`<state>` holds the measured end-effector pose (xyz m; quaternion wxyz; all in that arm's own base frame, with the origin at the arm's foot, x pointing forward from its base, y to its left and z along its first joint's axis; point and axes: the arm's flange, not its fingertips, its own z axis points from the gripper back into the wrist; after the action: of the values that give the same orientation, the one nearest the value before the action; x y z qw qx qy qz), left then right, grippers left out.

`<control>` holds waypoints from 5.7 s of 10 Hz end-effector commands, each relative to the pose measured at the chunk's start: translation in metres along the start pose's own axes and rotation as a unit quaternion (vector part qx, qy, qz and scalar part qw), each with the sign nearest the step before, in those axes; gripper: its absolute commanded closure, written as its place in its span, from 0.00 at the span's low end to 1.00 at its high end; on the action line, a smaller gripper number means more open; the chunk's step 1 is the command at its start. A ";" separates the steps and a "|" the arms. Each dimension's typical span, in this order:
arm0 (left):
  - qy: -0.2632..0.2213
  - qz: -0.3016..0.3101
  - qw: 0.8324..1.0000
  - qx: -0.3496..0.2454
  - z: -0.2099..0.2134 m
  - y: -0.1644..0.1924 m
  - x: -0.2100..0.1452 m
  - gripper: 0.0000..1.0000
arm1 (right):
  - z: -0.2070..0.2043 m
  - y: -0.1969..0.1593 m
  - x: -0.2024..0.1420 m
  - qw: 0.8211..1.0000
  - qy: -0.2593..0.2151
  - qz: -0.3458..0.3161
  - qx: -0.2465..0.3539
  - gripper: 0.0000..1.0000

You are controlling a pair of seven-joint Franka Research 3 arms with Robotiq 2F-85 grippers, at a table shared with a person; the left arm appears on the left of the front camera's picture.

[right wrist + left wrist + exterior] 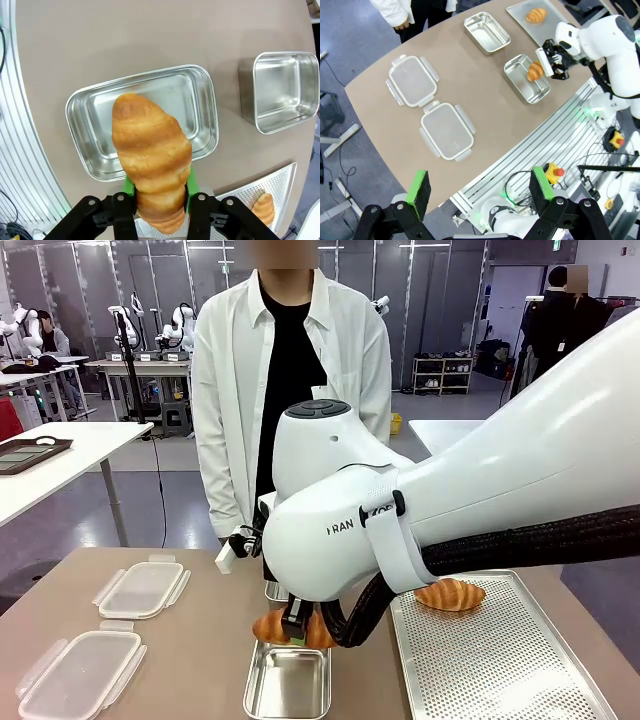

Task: Place the bread into the airtight container.
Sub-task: Pick up a Butter Roll and place it into an empty Airtight Container.

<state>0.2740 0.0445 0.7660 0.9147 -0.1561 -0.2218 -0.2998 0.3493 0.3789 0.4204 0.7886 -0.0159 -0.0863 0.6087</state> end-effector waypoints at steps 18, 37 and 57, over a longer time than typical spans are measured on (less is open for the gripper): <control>0.002 -0.011 1.000 0.000 0.001 0.000 -0.001 0.00 | -0.006 0.046 0.016 0.783 -0.018 -0.622 0.018 0.57; 0.002 -0.011 1.000 0.000 0.001 0.000 -0.001 0.00 | -0.003 0.044 0.008 0.801 -0.007 -0.599 0.023 0.57; 0.002 -0.011 1.000 0.000 0.001 0.000 -0.001 0.00 | -0.061 0.013 0.014 0.809 0.032 -0.586 0.015 0.00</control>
<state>0.2740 0.0446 0.7660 0.9148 -0.1559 -0.2218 -0.2995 0.3501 0.4003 0.3605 0.9982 0.0323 -0.0411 0.0302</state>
